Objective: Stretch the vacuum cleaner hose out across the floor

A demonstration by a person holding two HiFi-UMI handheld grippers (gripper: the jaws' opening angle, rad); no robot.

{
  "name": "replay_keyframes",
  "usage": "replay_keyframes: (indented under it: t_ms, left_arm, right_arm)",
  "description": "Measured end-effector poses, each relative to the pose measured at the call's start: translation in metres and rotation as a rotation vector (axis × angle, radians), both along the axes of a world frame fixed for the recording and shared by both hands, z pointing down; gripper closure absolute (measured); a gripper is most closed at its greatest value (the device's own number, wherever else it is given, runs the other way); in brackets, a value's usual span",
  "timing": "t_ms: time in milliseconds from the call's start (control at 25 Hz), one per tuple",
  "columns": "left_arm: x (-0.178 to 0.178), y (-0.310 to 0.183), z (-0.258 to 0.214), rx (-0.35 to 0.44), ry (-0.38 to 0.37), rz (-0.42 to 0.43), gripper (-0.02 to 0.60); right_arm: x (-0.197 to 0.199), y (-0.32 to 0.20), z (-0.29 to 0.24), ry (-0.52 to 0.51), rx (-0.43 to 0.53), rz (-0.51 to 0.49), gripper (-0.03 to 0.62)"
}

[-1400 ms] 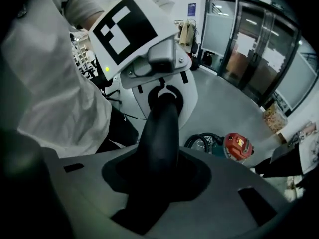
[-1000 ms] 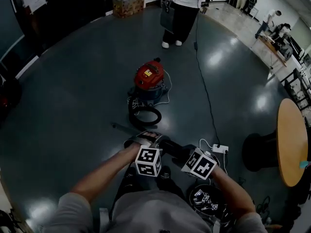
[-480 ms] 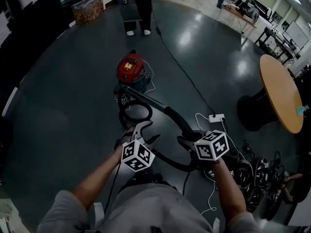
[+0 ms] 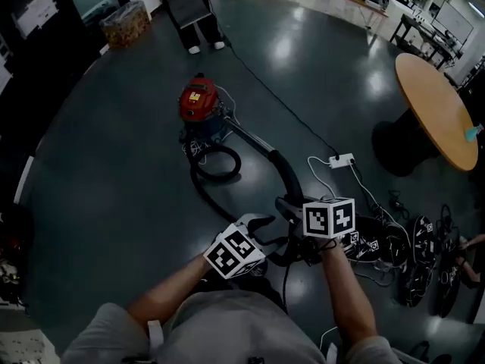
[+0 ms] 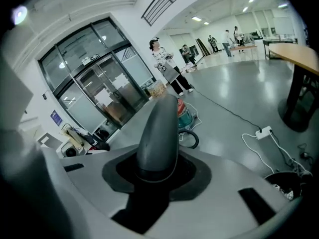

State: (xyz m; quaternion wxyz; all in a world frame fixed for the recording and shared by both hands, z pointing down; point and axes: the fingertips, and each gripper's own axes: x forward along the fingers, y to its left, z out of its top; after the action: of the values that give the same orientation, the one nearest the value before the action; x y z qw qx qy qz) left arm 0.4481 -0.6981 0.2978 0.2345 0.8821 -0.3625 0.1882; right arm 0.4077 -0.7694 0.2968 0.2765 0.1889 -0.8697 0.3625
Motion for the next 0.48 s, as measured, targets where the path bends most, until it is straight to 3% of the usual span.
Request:
replay_keyframes:
  t_ms: [240, 480]
  left_arm:
    - [-0.006, 0.037, 0.005, -0.034, 0.049, 0.102, 0.337]
    - [-0.048, 0.102, 0.012, -0.051, 0.126, 0.227, 0.337]
  right_arm:
    - [-0.007, 0.033, 0.010, 0.069, -0.018, 0.086, 0.473]
    - [-0.057, 0.073, 0.017, 0.103, -0.035, 0.258, 0.473]
